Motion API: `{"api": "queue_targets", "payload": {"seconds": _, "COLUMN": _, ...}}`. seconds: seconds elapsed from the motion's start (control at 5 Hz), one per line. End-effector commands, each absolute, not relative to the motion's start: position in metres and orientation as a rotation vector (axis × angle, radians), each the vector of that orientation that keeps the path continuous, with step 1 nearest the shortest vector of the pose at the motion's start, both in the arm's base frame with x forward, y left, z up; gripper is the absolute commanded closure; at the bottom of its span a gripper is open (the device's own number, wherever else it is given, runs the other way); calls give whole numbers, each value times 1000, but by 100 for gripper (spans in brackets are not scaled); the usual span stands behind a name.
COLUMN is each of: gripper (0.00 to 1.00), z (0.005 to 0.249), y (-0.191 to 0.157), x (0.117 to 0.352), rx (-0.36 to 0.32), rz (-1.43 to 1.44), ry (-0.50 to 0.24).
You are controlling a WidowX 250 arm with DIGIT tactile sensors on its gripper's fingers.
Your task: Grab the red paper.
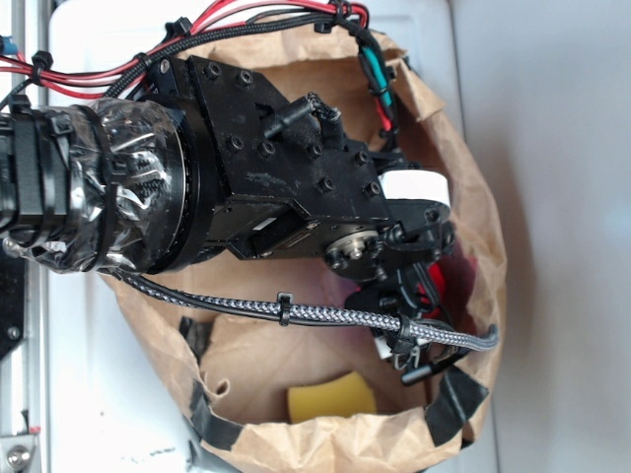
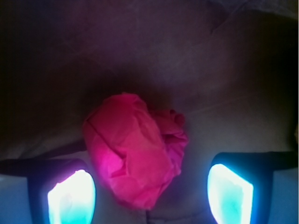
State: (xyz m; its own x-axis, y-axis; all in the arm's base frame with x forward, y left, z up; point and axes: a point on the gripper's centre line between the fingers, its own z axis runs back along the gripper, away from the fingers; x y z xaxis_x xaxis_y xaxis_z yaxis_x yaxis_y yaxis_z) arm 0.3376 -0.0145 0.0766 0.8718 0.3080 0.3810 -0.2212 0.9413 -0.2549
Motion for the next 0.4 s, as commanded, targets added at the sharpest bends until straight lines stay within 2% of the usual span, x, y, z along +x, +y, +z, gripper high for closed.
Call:
{"api": "queue_targets", "payload": {"seconds": 0.0, "gripper": 0, "z": 69, "y": -31, "x": 352, "rx": -235, "rz": 251, "ry": -450}}
{"api": "queue_targets", "payload": {"seconds": 0.2, "gripper": 0, "z": 64, "y": -36, "x": 349, "rx": -254, "rz": 236, "ry": -456}}
